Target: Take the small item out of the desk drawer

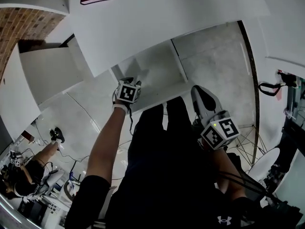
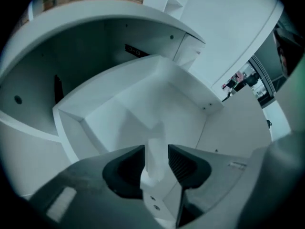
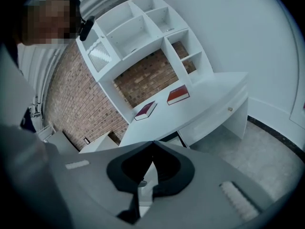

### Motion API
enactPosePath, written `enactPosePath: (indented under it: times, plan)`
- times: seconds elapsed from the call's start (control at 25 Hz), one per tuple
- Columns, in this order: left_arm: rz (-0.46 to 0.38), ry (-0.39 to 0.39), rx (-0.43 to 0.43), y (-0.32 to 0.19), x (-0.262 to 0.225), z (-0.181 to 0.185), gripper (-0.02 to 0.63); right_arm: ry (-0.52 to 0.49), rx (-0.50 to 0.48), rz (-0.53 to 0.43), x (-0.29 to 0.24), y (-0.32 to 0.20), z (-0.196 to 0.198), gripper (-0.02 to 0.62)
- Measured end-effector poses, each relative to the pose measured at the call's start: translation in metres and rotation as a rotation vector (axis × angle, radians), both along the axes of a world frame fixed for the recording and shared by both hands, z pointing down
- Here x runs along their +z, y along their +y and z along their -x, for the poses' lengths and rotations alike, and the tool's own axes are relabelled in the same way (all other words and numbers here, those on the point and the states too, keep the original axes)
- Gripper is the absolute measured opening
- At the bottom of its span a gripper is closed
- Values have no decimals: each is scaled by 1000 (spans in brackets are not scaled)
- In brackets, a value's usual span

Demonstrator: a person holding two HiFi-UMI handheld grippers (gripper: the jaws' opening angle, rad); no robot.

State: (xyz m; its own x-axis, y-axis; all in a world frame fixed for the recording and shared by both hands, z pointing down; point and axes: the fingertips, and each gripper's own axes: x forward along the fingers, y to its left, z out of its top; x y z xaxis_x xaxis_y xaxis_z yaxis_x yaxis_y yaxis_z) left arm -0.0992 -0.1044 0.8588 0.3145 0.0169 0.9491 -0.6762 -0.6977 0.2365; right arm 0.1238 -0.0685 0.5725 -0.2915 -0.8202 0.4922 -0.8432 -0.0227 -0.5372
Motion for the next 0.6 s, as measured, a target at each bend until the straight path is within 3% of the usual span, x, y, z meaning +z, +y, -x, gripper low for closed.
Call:
enactPosePath:
  times: [0.16, 0.32, 0.6]
  plan:
    - [3, -65, 75, -6, 15, -6, 166, -8, 33, 13, 5, 7, -2, 3]
    - [120, -145, 105, 18, 45, -4, 166, -15, 57, 17, 8, 9, -8, 3]
    - [189, -212, 137, 26, 61, -8, 143, -18, 64, 24, 11, 12, -11, 3]
